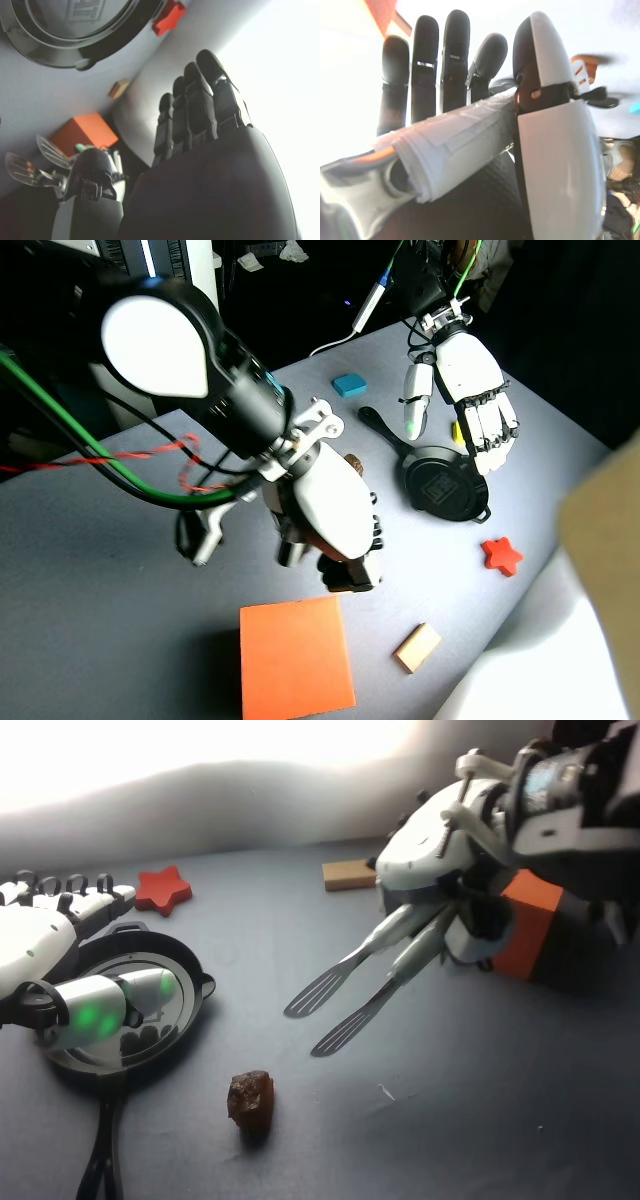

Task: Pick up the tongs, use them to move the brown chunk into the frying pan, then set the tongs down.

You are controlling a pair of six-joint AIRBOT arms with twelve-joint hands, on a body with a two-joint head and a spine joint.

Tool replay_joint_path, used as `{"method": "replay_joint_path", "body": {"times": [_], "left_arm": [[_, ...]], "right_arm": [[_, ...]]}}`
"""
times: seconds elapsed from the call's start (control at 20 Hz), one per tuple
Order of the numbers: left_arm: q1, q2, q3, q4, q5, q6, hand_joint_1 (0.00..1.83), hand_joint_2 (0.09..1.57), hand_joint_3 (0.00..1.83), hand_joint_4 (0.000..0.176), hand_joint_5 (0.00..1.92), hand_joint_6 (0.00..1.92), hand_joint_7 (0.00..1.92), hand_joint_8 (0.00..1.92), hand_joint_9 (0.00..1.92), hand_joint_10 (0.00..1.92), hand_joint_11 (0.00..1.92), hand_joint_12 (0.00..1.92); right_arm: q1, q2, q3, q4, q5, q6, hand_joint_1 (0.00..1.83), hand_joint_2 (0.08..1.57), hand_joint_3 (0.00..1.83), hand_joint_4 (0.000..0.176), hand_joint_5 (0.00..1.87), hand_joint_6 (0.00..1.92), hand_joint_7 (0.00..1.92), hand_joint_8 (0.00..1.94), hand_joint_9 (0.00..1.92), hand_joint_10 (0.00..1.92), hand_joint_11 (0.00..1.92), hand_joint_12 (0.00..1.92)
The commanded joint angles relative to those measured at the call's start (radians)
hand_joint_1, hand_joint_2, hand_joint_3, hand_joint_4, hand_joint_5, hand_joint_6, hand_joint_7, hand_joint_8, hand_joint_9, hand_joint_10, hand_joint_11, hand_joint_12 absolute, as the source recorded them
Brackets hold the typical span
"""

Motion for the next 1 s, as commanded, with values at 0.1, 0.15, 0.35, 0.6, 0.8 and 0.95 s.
{"method": "replay_joint_path", "body": {"times": [0.1, 0.15, 0.35, 0.6, 0.8, 0.95], "left_arm": [[-0.005, 0.004, 0.009, 0.037, -0.104, -0.005, 0.0, 1.24, 0.0, 0.036, 0.12, 0.0, 0.16, 0.0, 0.2, 0.0, 0.0, 0.76], [-0.004, 0.004, 0.01, 0.037, -0.104, -0.005, 0.0, 1.24, 0.0, 0.035, 0.12, 0.0, 0.15, 0.0, 0.19, 0.0, 0.0, 0.71], [0.002, 0.004, 0.013, 0.037, -0.111, -0.009, 0.0, 1.24, 0.0, 0.036, 0.11, 0.0, 0.16, 0.0, 0.21, 0.01, 0.0, 0.76], [0.01, 0.003, 0.02, 0.037, -0.112, -0.01, 0.0, 1.24, 0.0, 0.035, 0.12, 0.0, 0.18, 0.0, 0.22, 0.01, 0.0, 0.81], [0.02, 0.003, 0.03, 0.036, -0.112, -0.01, 0.0, 1.24, 0.0, 0.032, 0.13, 0.01, 0.19, 0.0, 0.23, 0.01, 0.0, 0.82], [0.022, 0.003, 0.029, 0.037, -0.112, -0.01, 0.0, 1.25, 0.01, 0.03, 0.12, 0.0, 0.18, 0.0, 0.22, 0.01, 0.0, 0.83]], "right_arm": [[0.008, 0.025, -0.064, -0.262, 0.016, 0.207, 1.09, 1.23, 0.0, 0.0, 0.76, 1.3, 0.97, 0.05, 0.59, 0.81, 0.27, 1.64], [0.005, 0.03, -0.089, -0.321, -0.008, 0.27, 1.09, 1.24, 0.0, 0.0, 0.74, 1.33, 0.97, 0.05, 0.59, 0.81, 0.27, 1.64], [-0.004, 0.058, -0.196, -0.488, -0.091, 0.497, 1.09, 1.23, 0.0, 0.0, 0.75, 1.31, 0.97, 0.04, 0.6, 0.8, 0.28, 1.63], [-0.081, 0.078, -0.387, -0.951, -0.36, 1.075, 1.09, 1.24, 0.0, 0.0, 0.74, 1.33, 0.97, 0.04, 0.59, 0.79, 0.27, 1.63], [-0.099, 0.068, -0.424, -0.909, -0.383, 1.146, 1.07, 1.26, 0.0, 0.0, 0.7, 1.39, 0.97, 0.04, 0.6, 0.79, 0.26, 1.65], [-0.082, 0.059, -0.42, -0.777, -0.381, 1.139, 1.02, 1.23, 0.0, 0.0, 0.68, 0.67, 0.93, 0.02, 0.55, 0.77, 0.21, 1.65]]}}
